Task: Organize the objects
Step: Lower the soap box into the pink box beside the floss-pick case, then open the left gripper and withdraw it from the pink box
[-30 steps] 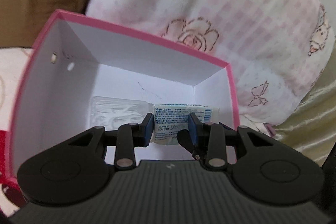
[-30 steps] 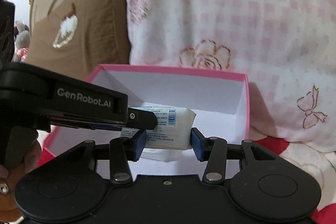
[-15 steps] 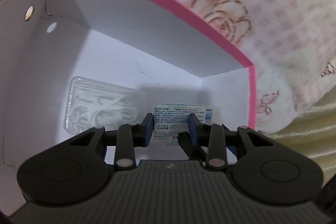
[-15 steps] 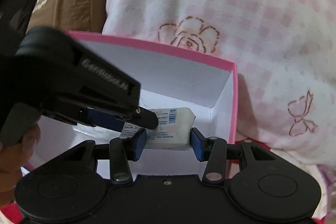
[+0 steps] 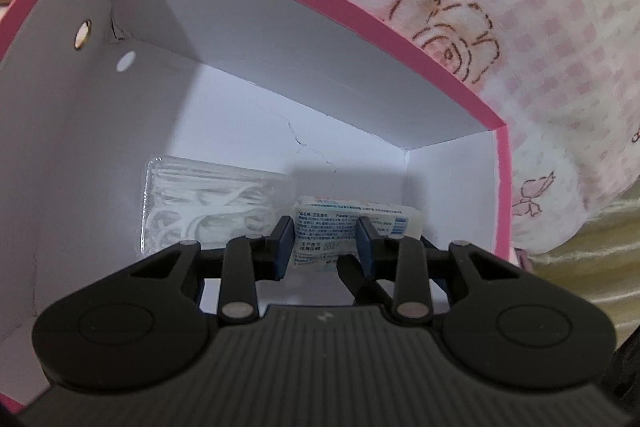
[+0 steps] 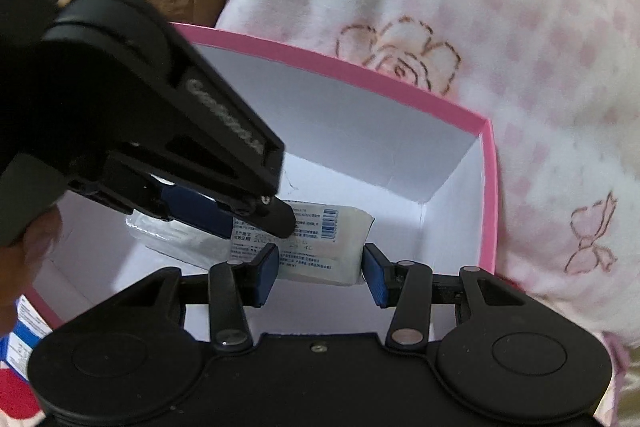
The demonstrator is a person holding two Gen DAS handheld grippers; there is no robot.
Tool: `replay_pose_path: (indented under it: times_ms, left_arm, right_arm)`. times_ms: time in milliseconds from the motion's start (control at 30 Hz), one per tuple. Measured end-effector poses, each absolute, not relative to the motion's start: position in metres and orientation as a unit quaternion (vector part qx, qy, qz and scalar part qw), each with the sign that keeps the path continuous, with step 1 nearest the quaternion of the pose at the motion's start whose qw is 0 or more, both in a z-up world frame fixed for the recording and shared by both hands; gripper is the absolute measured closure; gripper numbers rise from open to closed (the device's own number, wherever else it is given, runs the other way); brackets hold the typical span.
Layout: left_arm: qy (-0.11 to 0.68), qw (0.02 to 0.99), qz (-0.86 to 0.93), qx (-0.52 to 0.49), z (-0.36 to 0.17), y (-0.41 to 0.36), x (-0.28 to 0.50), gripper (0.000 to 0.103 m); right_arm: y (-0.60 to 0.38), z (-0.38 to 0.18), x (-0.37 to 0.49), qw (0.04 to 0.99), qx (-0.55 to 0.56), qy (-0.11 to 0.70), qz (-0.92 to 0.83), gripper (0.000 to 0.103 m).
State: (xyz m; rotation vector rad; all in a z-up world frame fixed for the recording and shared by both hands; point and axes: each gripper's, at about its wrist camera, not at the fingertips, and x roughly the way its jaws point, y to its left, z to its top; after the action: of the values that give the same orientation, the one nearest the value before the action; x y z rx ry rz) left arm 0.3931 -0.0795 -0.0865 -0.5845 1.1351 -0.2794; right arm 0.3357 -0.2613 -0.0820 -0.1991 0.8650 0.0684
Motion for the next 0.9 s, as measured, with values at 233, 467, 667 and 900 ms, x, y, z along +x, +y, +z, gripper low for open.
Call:
replay_pose_path:
  times_ms: [233, 467, 667, 900]
  left_arm:
    - [0.533, 0.801, -0.118, -0.247, -0.081, -0.084, 0.392, 0.071]
    - [0.521, 0.82, -0.107, -0.21, -0.065, -0.088, 0.387, 0.065]
    - [0.508, 0.834, -0.103, -0.191, -0.046, -0.084, 0.381, 0.065]
    - [0.502, 0.841, -0.103, -0.172, -0.03, -0.079, 0.355, 0.065]
  right_arm:
    - [-0.261, -0.088, 0.335, 0.9, -0.097, 0.422, 0.044, 0.052]
    - [-0.26, -0.092, 0.333, 0.907, -0.097, 0.409, 0.04, 0.052]
    - [-0.262, -0.085, 0.325, 0.91, -0.079, 0.402, 0.057, 0.053]
    - [-0.285, -0.064, 0.305, 0.904, 0.024, 0.419, 0.08, 0.05]
